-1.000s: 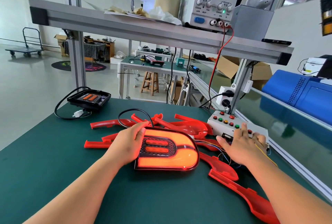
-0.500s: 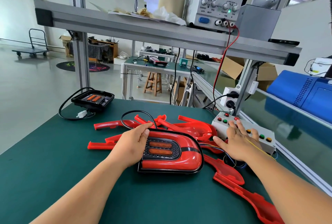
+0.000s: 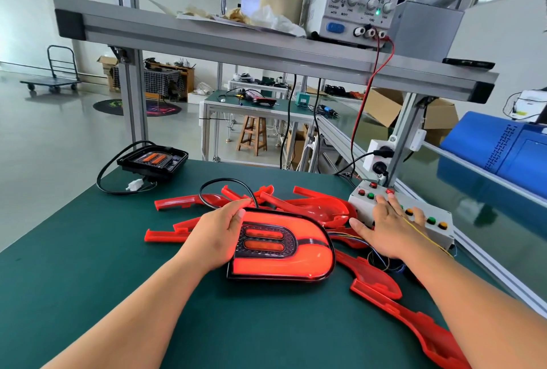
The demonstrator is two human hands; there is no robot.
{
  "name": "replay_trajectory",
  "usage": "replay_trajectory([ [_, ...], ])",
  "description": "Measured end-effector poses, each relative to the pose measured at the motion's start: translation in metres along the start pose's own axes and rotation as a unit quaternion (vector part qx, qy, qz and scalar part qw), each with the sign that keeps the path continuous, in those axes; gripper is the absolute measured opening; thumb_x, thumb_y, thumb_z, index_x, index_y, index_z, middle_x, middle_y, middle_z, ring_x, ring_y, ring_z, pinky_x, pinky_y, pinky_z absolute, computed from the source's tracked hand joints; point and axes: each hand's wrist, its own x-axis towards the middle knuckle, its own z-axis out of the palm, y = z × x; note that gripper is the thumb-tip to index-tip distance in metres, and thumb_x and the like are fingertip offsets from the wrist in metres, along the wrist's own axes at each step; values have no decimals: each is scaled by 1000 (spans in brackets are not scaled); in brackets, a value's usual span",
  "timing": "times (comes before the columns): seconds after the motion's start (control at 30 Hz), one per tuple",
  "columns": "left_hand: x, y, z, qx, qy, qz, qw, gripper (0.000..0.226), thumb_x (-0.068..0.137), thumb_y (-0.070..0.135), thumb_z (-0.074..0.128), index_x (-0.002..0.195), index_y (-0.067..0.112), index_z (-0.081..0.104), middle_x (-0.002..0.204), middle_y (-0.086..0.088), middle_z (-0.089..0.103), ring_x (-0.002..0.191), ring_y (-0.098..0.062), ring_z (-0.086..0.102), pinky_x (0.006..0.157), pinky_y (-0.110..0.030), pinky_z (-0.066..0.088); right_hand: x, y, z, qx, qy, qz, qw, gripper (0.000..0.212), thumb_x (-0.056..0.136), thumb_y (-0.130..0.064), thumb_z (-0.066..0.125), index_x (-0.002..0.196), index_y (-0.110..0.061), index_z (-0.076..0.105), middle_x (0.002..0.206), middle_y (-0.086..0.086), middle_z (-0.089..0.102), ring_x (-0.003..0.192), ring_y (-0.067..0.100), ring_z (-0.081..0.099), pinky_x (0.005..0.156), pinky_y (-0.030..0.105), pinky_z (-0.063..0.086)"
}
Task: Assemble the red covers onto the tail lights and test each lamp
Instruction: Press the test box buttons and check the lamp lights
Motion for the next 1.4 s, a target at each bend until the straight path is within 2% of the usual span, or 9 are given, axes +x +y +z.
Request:
replay_trajectory([
  [0.53, 0, -2, 0, -3, 1, -2, 1000, 38, 103, 27, 37, 139, 22, 51, 135, 1, 59, 126, -15, 50, 92, -14, 31, 3, -1, 8, -2, 15, 12, 1000, 93, 84, -82, 8, 154, -21, 18, 165, -7, -4, 149, 11, -14, 115, 49, -1],
  [0.77, 0, -2, 0, -7, 0, -7, 1000, 39, 103, 29, 36, 140, 23, 49, 134, 1, 59, 124, -15, 51, 91, -16, 33, 1, -2, 7, -7, 11, 17, 1000, 92, 84, -81, 7, 153, -22, 21, 165, -7, -5, 150, 18, -14, 116, 51, 0],
  [1.03, 1, -2, 1, -10, -2, -7, 1000, 40, 104, 29, 35, 141, 22, 48, 136, 0, 58, 126, -17, 50, 95, -18, 33, 5, -4, -5, 8, 4, 11, 1000, 96, 86, -80, 8, 156, -15, 9, 165, -2, 2, 150, 14, -13, 116, 53, 0],
  [1.27, 0, -4, 3, -26, -4, -9, 1000, 39, 103, 30, 37, 140, 25, 49, 136, 2, 57, 127, -14, 48, 98, -16, 31, 14, -10, 1, 19, 15, -30, 999, 86, 91, -75, 13, 155, -18, 10, 164, -6, -12, 150, 10, -8, 117, 49, 0],
  [1.4, 0, -5, 3, -24, -2, -7, 1000, 39, 103, 31, 37, 139, 25, 49, 135, 3, 57, 127, -13, 47, 98, -16, 31, 26, -17, -2, 21, 17, -49, 998, 85, 91, -75, 15, 155, -19, 12, 164, -5, -9, 150, 11, -9, 117, 48, 2],
])
